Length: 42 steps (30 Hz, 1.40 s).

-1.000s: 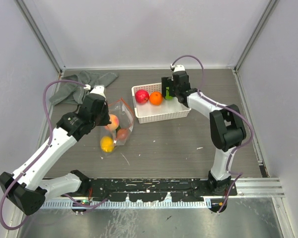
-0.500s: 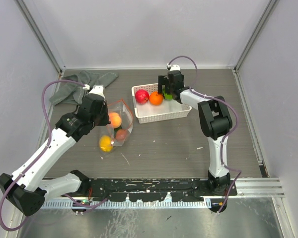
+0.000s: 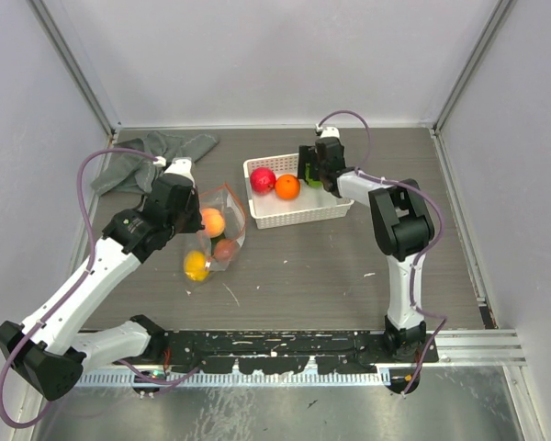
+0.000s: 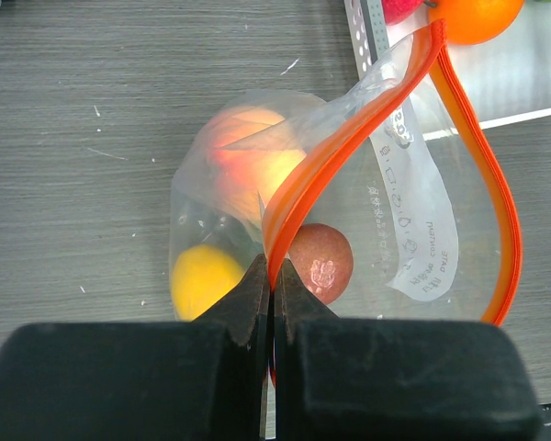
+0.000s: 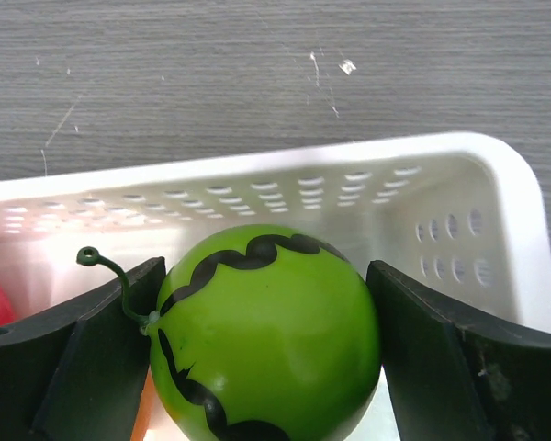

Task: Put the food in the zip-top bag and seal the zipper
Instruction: Pick up the fake fruit from the bin, then place the fake fruit in the zipper food storage bag.

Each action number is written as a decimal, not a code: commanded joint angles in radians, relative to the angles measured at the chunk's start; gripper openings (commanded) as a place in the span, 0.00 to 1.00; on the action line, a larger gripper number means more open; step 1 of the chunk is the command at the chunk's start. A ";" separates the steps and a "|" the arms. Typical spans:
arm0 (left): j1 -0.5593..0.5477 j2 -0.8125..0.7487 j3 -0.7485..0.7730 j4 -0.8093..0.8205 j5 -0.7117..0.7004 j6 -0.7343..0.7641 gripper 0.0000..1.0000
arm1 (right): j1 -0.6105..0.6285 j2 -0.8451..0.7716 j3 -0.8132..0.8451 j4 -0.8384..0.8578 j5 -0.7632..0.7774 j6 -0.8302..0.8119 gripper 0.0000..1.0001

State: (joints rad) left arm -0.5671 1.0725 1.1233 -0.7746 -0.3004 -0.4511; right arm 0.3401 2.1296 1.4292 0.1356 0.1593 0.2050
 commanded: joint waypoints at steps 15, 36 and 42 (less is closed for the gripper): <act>0.004 -0.032 0.053 0.009 0.019 0.002 0.00 | -0.007 -0.379 -0.180 -0.039 -0.074 -0.007 0.44; 0.004 -0.020 0.132 -0.139 0.045 0.015 0.00 | 0.294 -0.778 -0.338 -0.022 -0.124 0.035 0.41; 0.004 -0.006 0.144 -0.149 0.066 0.012 0.00 | 0.416 -0.855 -0.349 0.008 -0.128 0.029 0.41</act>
State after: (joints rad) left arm -0.5671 1.0645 1.2129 -0.9276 -0.2550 -0.4511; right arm 0.6979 1.3464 1.0790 0.0620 0.0311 0.2348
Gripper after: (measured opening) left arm 0.007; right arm 0.899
